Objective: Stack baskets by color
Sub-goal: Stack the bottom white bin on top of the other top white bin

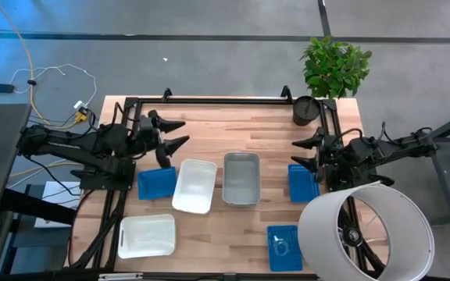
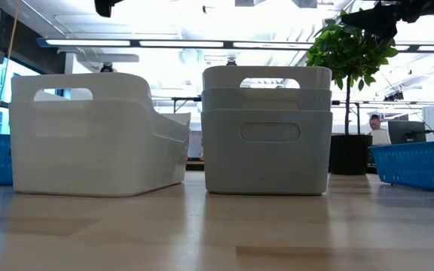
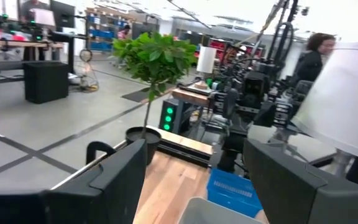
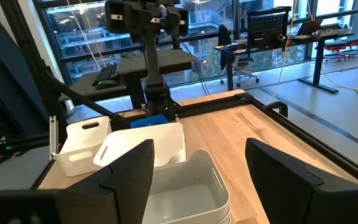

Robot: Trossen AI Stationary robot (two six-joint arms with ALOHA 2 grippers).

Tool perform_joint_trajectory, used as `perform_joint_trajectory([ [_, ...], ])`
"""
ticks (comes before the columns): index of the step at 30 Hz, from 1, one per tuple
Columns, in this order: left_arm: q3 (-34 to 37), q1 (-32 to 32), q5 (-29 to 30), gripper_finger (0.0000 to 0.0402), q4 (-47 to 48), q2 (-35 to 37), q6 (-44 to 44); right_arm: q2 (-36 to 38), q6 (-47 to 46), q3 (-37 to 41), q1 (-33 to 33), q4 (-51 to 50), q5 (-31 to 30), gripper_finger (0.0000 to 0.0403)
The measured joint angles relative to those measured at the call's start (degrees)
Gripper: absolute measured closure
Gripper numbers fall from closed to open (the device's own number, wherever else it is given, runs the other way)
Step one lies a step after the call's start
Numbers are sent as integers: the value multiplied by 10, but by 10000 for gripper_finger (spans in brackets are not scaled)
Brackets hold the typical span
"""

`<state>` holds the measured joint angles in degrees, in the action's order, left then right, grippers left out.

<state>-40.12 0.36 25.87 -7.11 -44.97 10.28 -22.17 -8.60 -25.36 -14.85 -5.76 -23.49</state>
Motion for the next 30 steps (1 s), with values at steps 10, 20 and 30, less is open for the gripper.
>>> perform_joint_trajectory([
  [10,0,0,0,145,0,0,31,0,0,0,0,0,0,162],
  [20,0,0,-14,145,0,0,30,0,-6,0,0,0,-1,162],
  [30,0,0,-14,145,0,0,30,0,-4,0,0,0,-1,162],
])
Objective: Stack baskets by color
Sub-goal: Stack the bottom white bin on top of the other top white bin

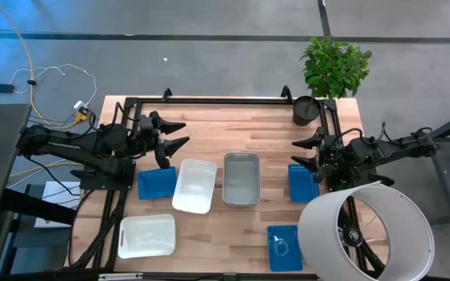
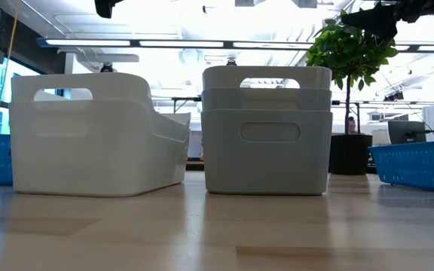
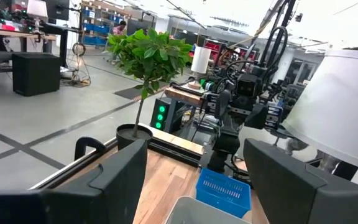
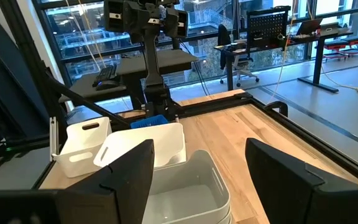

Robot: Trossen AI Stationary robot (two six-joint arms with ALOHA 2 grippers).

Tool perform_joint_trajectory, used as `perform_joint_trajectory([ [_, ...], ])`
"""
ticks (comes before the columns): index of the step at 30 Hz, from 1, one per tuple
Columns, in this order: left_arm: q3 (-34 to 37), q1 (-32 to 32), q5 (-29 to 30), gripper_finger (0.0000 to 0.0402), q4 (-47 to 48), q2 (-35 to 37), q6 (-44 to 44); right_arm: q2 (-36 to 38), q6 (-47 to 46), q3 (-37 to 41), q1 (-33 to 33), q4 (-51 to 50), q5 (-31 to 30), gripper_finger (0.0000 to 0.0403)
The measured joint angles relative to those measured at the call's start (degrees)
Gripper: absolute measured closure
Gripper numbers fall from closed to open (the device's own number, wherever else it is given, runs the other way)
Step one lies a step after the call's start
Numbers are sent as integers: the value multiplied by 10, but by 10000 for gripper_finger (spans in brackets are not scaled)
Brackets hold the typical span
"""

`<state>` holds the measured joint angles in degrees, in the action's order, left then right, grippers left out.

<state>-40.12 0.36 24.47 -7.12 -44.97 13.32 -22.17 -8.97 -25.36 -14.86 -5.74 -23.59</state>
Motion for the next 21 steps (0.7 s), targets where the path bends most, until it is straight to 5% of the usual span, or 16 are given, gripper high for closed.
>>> perform_joint_trajectory([
  [21,0,0,1,145,0,0,-20,0,0,0,0,0,0,162],
])
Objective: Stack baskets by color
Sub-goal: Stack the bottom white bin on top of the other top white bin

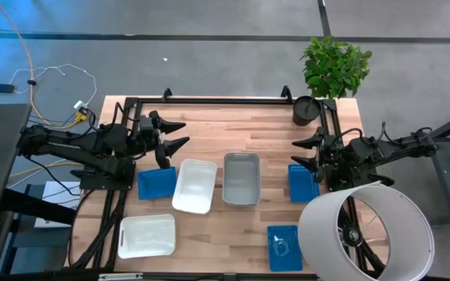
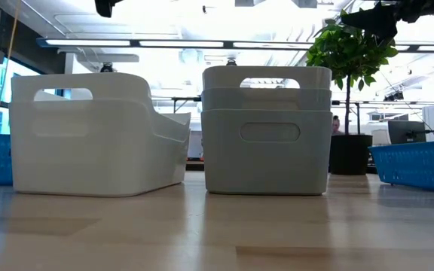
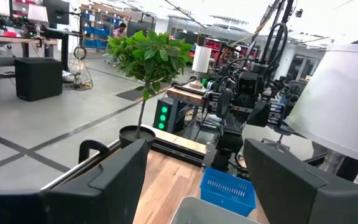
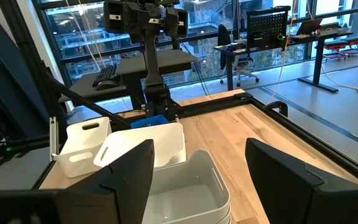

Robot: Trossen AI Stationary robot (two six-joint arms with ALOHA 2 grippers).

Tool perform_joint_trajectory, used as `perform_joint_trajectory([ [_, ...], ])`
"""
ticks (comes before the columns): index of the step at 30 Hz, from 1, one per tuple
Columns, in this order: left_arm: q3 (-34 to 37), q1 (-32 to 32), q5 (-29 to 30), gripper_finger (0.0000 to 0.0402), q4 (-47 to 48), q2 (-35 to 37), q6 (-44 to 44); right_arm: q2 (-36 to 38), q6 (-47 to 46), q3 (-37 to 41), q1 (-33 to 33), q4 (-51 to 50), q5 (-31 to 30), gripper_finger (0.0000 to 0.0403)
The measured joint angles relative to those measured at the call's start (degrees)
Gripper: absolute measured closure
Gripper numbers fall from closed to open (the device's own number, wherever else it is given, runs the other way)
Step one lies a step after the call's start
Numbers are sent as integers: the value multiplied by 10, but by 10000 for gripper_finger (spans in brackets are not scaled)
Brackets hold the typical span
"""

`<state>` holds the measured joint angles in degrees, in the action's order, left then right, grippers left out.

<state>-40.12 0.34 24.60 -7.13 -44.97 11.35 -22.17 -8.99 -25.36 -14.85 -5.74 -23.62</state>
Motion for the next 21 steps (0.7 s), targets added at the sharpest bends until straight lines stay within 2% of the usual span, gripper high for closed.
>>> perform_joint_trajectory([
  [5,-1,0,-17,145,2,0,1,0,0,0,0,0,0,162],
  [8,-29,-4,-52,147,60,-4,4,0,-1,0,0,0,0,162],
  [10,-64,-19,-71,150,139,-23,10,0,-2,0,0,0,0,162],
  [14,-154,-64,-111,157,358,-71,36,0,-12,0,0,0,0,162],
  [21,-278,-180,-157,168,661,-152,122,0,-13,0,0,-4,0,162],
])
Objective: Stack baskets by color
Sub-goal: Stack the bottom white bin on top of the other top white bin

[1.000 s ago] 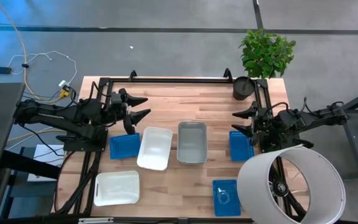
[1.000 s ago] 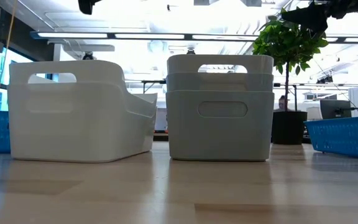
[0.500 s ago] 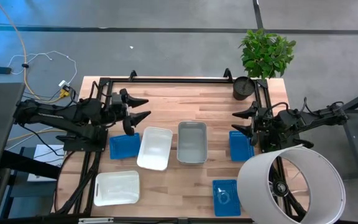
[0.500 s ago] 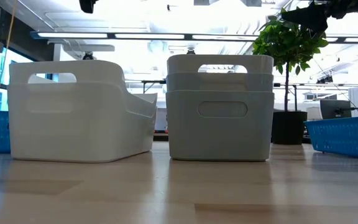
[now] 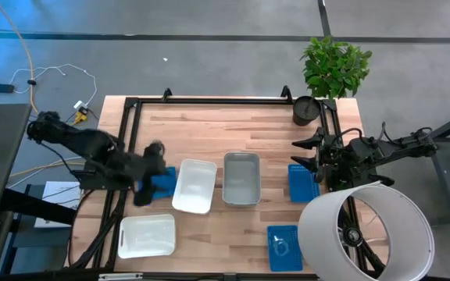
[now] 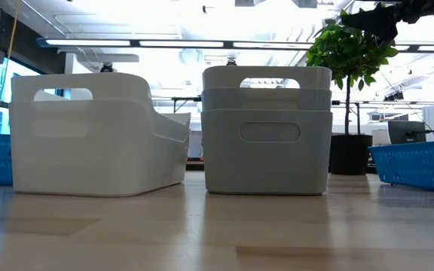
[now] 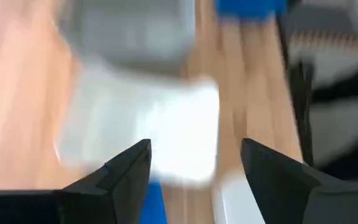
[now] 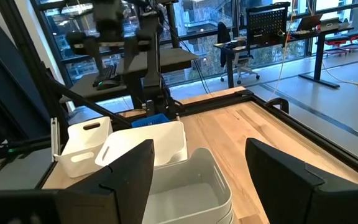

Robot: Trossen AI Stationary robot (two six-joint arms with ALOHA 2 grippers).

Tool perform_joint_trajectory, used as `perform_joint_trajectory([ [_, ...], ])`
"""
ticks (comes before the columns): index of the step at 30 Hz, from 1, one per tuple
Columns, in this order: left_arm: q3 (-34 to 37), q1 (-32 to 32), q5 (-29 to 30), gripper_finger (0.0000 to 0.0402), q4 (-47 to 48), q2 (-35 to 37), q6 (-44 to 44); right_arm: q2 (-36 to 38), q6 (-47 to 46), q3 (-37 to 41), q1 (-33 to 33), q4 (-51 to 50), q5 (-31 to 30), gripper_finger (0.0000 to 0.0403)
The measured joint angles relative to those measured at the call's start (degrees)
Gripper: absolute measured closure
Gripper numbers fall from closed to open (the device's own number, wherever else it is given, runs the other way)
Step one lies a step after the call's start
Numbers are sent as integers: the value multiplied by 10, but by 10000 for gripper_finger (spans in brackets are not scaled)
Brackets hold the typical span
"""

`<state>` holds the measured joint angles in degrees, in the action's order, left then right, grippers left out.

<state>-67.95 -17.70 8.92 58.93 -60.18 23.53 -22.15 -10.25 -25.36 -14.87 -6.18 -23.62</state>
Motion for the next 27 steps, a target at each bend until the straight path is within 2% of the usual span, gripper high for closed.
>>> perform_joint_trajectory([
  [4,-2,-68,-27,172,114,-44,77,0,-2,0,0,-1,0,162],
  [7,25,-114,-55,174,141,-76,133,0,-2,0,0,-7,0,162],
  [12,95,-177,-82,174,88,-115,186,0,-2,0,0,-18,1,162],
  [16,141,-204,-87,174,14,-141,216,0,-2,0,0,-24,1,162],
  [21,169,-215,-66,174,13,-181,239,0,-2,0,0,-27,2,162],
  [27,185,-215,-93,174,-22,-213,224,0,-2,0,0,-30,2,162],
])
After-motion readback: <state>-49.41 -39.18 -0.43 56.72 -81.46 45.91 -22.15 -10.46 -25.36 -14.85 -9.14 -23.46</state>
